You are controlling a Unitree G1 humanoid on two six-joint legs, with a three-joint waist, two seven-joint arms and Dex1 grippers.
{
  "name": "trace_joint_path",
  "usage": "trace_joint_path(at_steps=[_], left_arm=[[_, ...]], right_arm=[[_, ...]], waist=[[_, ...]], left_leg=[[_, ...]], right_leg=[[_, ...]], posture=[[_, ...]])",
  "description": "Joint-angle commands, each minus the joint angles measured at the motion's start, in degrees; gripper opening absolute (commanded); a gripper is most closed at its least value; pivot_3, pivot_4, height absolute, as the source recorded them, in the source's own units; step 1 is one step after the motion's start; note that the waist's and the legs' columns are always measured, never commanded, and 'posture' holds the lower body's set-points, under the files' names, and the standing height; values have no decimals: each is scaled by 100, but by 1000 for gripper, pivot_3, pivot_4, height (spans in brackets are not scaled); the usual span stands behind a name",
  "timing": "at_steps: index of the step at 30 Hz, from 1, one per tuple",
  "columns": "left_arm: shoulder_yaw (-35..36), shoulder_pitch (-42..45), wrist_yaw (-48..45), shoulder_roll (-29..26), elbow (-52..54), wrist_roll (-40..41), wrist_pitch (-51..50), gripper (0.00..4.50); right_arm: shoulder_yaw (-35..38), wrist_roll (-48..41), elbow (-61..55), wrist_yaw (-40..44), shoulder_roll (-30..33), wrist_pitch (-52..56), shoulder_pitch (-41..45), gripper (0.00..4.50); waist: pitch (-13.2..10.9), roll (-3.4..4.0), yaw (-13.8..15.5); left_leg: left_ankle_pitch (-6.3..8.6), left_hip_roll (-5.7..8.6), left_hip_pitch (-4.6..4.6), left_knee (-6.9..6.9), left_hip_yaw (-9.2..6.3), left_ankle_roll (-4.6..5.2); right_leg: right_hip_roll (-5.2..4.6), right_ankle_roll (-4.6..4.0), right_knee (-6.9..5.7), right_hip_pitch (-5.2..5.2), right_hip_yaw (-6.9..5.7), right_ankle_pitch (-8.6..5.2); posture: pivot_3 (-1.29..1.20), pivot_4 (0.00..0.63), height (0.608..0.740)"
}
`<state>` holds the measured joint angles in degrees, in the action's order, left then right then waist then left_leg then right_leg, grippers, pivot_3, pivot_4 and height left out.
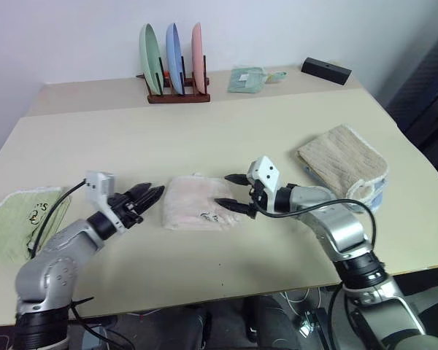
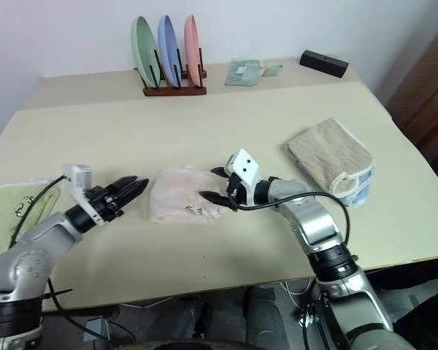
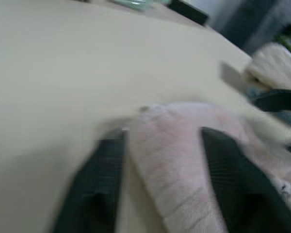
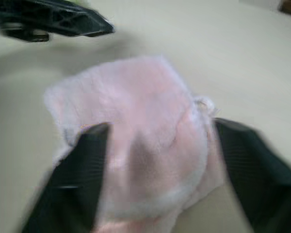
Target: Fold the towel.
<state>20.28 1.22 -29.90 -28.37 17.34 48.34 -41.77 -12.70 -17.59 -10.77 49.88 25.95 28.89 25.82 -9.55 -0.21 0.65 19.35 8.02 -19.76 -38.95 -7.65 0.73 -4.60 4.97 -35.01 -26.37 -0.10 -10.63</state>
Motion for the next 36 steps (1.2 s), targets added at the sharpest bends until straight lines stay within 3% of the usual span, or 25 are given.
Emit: trace_joint_path(at_steps=[1,6,12,15,22,27,36], left_arm=[[206,-233,484,37,285,631,-754,4444],[13,-14,1074,448,252,1125,-1357,4444],[-612,505,1446,956,-98,849,-1471,4444],[-626,595,1438,1098,-145,943,-1462,3577],[-657,629,1421,1252,5,786,-1165,28],[-183,884,1616,1313,73,474,-223,28],[2249,1262,3045,987,-180,549,1374,28]], right_arm=[[196,-151,-601,46,190,93,39,4500],[94,-53,-713,159,388,-12,82,4500],[-88,202,-688,25,349,-204,13,4500],[-126,298,-724,-31,380,-251,-60,4500],[-89,434,-723,-129,426,-324,-183,4500],[-47,493,-698,-162,404,-392,-180,4500],[-33,505,-561,-94,438,-578,-176,4500]], waist=[[0,0,5],[-2,-10,46],[-2,-10,20],[-1,-10,19],[-2,-10,24],[-2,-11,22],[-3,-12,20]], left_leg=[[0,0,0,0,0,1],[0,2,0,-9,-2,1],[0,2,0,-9,-1,-1],[0,1,1,-7,-1,-1],[0,1,-1,-7,-1,-1],[-1,1,-2,-7,-1,-3],[3,-3,-3,-4,0,-11]], right_leg=[[0,0,1,0,0,0],[-4,1,0,11,-2,1],[-4,1,-1,7,-2,1],[-4,1,-1,6,-2,1],[-4,1,-1,5,-2,1],[-4,1,0,4,-2,1],[3,0,4,-2,-2,0]], posture=[[0,150,740],[0,150,740],[0,150,740],[0,150,740],[0,150,740],[0,150,740],[0,150,740]])
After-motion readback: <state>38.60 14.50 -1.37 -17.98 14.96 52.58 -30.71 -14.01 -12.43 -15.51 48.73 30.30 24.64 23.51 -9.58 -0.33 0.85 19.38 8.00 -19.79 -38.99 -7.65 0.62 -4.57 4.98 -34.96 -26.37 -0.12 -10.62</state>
